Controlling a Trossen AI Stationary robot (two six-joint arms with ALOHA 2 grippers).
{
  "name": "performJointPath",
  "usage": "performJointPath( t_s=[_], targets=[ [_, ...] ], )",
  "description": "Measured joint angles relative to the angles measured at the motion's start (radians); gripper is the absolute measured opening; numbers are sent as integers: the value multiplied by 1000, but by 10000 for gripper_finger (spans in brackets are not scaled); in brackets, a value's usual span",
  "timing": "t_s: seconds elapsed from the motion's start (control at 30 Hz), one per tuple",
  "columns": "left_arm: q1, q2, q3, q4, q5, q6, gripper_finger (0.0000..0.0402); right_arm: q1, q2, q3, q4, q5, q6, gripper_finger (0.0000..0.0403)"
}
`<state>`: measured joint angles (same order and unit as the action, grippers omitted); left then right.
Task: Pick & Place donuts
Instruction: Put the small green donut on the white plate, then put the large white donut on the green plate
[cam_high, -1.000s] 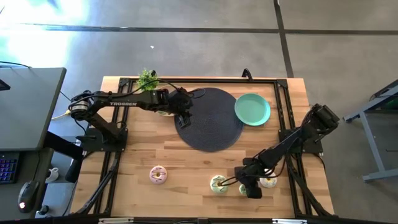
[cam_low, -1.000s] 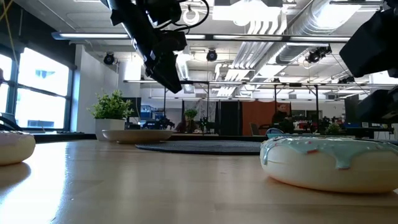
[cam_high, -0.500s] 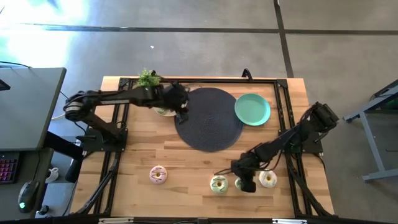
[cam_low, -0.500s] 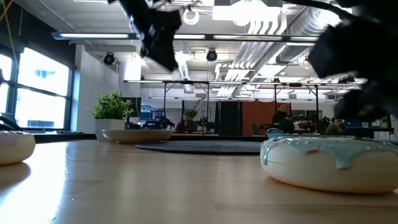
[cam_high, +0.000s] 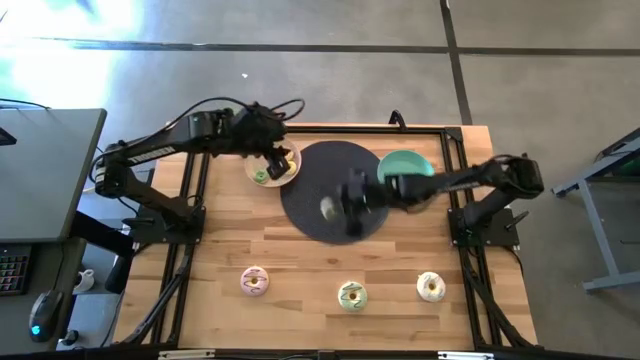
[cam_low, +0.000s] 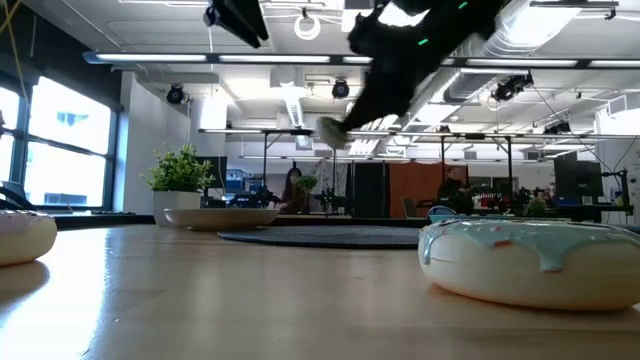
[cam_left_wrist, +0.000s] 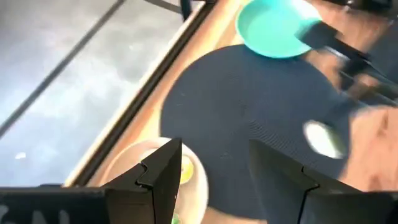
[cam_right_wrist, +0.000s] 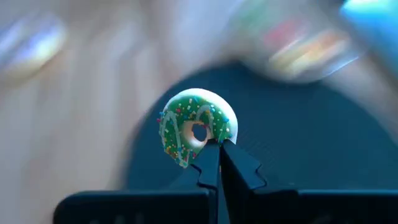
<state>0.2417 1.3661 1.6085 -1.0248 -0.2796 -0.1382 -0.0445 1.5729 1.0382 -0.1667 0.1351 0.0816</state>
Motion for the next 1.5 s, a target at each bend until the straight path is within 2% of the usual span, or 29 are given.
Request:
performJointPath(
  t_s=[0.07, 0.13, 0.27, 0.33, 0.5, 0.7, 0.9, 1.03, 1.23, 1.4, 1.5],
  targets=[
    [0, -6, 23, 3, -33, 7, 179, -79, 33, 0, 176, 41, -38, 3],
    [0, -6, 39, -2, -57, 22, 179, -153, 78, 0, 345, 29, -34, 2],
    [0, -3, 71, -4, -94, 53, 179, -251, 213, 6, 653, -87, 111, 1],
    [0, -5, 82, -3, -107, 66, 179, -270, 302, 48, 726, -134, 134, 1],
    [0, -3, 87, -3, -126, 89, 179, -269, 503, 273, 673, -138, 121, 1],
    [0, -3, 87, -4, -129, 89, 179, -271, 686, 623, 385, -135, 112, 1],
    [0, -3, 87, -5, -128, 89, 179, -269, 816, 855, 280, -30, 143, 3],
    [0, -3, 87, -5, -125, 89, 179, -270, 869, 889, 240, -23, 145, 3],
    [0, -3, 87, -6, -123, 89, 179, -270, 883, 891, 307, 107, 163, 16],
    [0, -3, 87, -7, -116, 82, 179, -283, 883, 891, 320, 73, 189, 50],
    [0, -3, 87, -8, -82, 81, 179, -291, 883, 891, 270, 75, 225, 76]
  ],
)
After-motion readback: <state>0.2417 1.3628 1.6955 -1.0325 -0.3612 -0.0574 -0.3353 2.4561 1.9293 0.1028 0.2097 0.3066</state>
